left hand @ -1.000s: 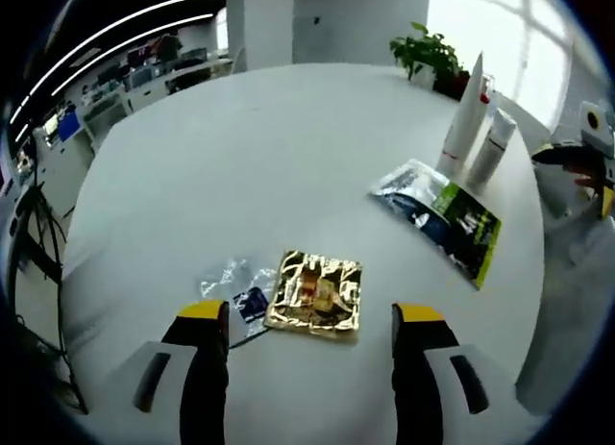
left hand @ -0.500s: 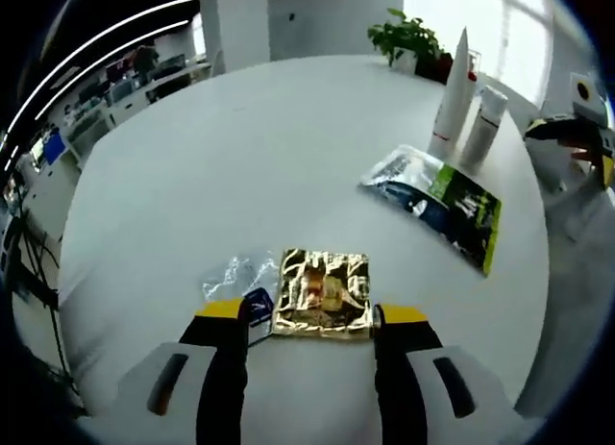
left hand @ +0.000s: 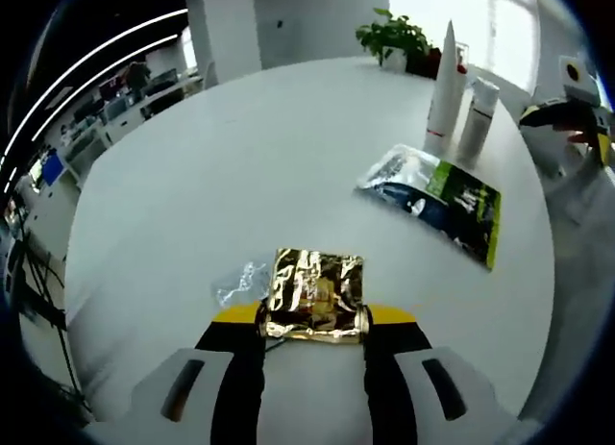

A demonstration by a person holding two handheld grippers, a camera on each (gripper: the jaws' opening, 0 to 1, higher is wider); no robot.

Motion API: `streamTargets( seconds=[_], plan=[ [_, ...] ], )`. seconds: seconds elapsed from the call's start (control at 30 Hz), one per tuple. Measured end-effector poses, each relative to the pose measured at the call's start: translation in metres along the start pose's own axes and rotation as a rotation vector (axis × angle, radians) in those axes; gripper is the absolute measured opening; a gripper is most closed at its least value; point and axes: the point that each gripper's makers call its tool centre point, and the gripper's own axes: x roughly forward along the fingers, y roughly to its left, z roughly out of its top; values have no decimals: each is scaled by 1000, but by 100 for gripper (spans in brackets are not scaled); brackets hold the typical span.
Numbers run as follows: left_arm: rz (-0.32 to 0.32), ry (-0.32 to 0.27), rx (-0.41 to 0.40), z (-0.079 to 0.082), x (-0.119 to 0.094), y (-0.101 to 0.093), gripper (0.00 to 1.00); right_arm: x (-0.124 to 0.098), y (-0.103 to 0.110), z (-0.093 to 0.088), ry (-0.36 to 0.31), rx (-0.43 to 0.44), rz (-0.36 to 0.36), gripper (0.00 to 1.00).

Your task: Arrange the skincare products in the storage area until every visible bottle or jar stands upright without overlapping.

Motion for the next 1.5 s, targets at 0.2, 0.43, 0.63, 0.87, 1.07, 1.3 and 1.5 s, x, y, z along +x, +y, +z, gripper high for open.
streamTargets(
  seconds=[0.2, 0.43, 0.63, 0.87, 1.07, 1.3, 1.5],
  plan=[
    [-9, -14, -4, 1, -5, -3, 36, 1, 3, -1, 7, -17, 6, 99],
    [-23, -33, 39, 2, -20, -11, 36, 3, 10, -2, 20, -38, 32, 99],
    [-36, -46, 68, 4, -34, -19, 36, 3, 15, 0, 17, -53, 56, 96],
    [-60, -78, 94, 13, -53, -36, 36, 6, 33, 13, -29, -33, 103, 90],
    [-90, -101, 130, 21, -66, -52, 36, 14, 52, 24, -35, -57, 154, 84],
    [-129, -130, 170, 30, -83, -75, 36, 26, 72, 39, -49, -30, 236, 73],
    [-178, -160, 213, 44, -105, -104, 36, 46, 81, 40, -10, 3, 307, 63]
  ],
)
